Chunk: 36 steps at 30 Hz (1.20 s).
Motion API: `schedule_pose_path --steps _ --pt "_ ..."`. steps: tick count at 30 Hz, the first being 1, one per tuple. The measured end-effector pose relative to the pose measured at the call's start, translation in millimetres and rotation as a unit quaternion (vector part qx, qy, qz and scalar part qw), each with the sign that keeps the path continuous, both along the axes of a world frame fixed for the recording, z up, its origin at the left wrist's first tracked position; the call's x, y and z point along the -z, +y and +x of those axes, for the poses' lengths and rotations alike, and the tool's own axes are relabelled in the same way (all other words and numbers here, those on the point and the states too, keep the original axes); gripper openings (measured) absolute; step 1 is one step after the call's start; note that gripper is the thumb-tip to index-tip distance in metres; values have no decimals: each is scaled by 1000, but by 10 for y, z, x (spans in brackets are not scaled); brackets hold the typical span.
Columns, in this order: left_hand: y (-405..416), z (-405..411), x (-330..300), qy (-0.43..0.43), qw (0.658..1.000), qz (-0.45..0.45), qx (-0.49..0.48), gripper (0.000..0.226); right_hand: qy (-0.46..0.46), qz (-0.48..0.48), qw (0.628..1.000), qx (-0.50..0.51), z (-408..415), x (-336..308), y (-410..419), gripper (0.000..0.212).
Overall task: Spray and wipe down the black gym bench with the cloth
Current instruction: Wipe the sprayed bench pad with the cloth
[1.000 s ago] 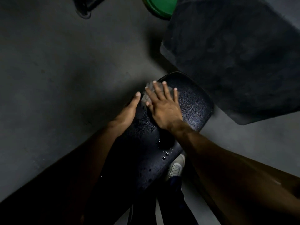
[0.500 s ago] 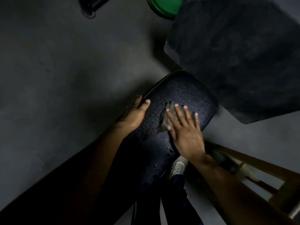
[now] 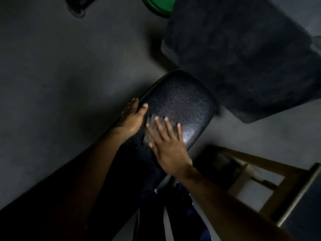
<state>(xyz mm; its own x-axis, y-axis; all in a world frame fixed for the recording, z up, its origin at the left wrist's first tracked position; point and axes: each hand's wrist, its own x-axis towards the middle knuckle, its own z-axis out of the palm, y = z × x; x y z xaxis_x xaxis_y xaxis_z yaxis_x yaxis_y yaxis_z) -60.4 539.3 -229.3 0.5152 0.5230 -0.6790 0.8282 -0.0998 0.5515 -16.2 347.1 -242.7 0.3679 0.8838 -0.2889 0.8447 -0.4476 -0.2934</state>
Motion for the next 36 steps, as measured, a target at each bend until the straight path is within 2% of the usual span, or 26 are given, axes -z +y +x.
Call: schedule_pose_path --steps 4,7,11,15,18,21,24,27,31,36 --pt "4 -24 24 0 1000 -22 -18 71 -24 -15 1000 3 -165 24 -462 63" --pt "-67 -14 -1 3 1000 21 10 70 -28 -22 999 28 44 15 -615 60" --pt "-156 -113 13 8 992 107 71 71 -12 -25 992 121 500 8 -546 58" --pt "-152 -240 46 -15 990 119 80 69 -5 -32 985 170 762 48 -198 60" --pt "-128 -412 83 -13 987 129 97 69 15 -44 989 142 682 9 57 60" --pt "-126 -616 103 14 987 134 85 65 40 -23 998 52 434 -50 173 60" --pt "-178 -816 97 46 987 146 46 63 28 -12 998 -57 107 -27 44 60" --pt "-260 -918 101 62 982 175 41 65 3 -14 994 -108 12 -18 -194 60" --pt "-256 -855 75 69 986 148 14 63 10 -44 995 -88 232 -107 -238 60" --pt "-219 -891 51 52 991 124 9 59 23 -60 998 25 676 -115 227 59"
